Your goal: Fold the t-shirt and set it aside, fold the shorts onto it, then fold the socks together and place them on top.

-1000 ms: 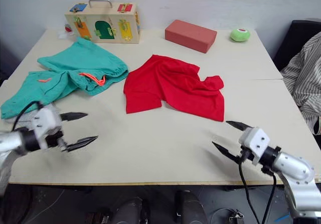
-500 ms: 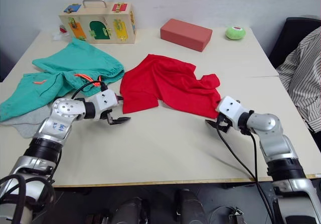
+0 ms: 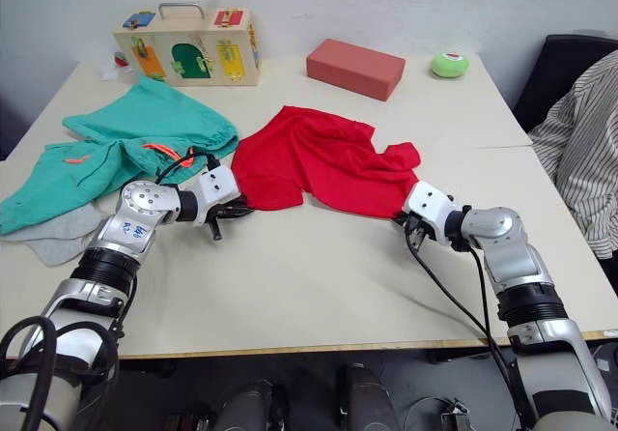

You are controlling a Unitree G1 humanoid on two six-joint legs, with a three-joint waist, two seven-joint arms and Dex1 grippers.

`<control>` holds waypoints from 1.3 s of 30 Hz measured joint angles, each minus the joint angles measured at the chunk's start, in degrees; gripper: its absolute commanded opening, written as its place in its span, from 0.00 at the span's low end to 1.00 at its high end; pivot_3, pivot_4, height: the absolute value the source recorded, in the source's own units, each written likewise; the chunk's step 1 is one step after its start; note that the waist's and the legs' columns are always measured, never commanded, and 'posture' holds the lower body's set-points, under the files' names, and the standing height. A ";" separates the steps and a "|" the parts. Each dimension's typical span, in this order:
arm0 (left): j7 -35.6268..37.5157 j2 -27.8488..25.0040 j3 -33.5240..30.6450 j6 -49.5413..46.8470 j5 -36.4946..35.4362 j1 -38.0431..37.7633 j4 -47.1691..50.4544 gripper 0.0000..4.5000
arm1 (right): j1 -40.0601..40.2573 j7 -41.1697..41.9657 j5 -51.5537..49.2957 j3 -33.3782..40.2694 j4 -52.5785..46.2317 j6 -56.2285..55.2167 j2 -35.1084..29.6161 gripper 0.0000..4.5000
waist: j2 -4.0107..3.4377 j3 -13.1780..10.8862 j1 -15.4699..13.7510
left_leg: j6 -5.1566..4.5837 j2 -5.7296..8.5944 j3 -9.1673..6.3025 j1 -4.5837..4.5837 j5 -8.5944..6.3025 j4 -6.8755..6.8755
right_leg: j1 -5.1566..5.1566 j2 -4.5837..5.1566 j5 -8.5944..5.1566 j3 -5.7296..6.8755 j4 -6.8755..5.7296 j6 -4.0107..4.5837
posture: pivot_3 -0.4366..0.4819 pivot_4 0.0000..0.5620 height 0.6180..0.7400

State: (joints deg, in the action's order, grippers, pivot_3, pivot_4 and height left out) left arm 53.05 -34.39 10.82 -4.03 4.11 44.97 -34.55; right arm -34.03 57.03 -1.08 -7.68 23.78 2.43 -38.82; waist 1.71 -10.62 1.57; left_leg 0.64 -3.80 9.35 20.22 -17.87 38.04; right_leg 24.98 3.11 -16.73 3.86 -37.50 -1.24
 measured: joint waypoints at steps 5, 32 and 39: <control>11.34 -5.58 -3.49 -4.46 -8.30 -9.24 11.34 0.01 | 4.22 5.07 -2.74 1.31 -2.85 -5.25 -1.86 0.00 | -0.02 -0.01 0.47 | 0.18 -0.03 0.14 0.15 -0.10 -0.08 | 0.45 -0.02 -0.34 -0.15 -0.31 0.02 | 0.48 0.27 1.00; 19.26 -19.87 -31.36 -22.03 -32.71 -66.39 63.62 0.01 | 47.60 20.37 -20.75 15.55 -31.97 -4.89 -17.38 0.00 | 0.04 -0.07 -0.01 | -0.27 0.00 0.00 0.08 -0.64 -0.17 | 0.35 -0.01 -0.41 -0.23 -0.05 0.04 | 0.48 0.27 1.00; 20.90 -23.22 -32.28 -24.60 -34.41 -63.44 62.61 0.01 | 50.08 20.92 -22.17 17.51 -33.85 0.20 -18.84 0.00 | 0.06 -0.08 -0.05 | -0.30 0.00 -0.03 0.11 -0.69 -0.19 | 0.33 -0.04 -0.42 -0.22 0.05 0.05 | 0.48 0.27 1.00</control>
State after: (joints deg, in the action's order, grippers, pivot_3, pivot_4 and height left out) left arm 73.95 -57.62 -21.46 -28.63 -30.31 -18.47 28.06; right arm 16.05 77.95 -23.25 9.82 -10.07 2.64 -57.67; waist 1.77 -10.70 1.53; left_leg 0.34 -3.81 9.31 20.33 -18.56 37.85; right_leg 25.30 3.08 -17.15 3.64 -37.45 -1.18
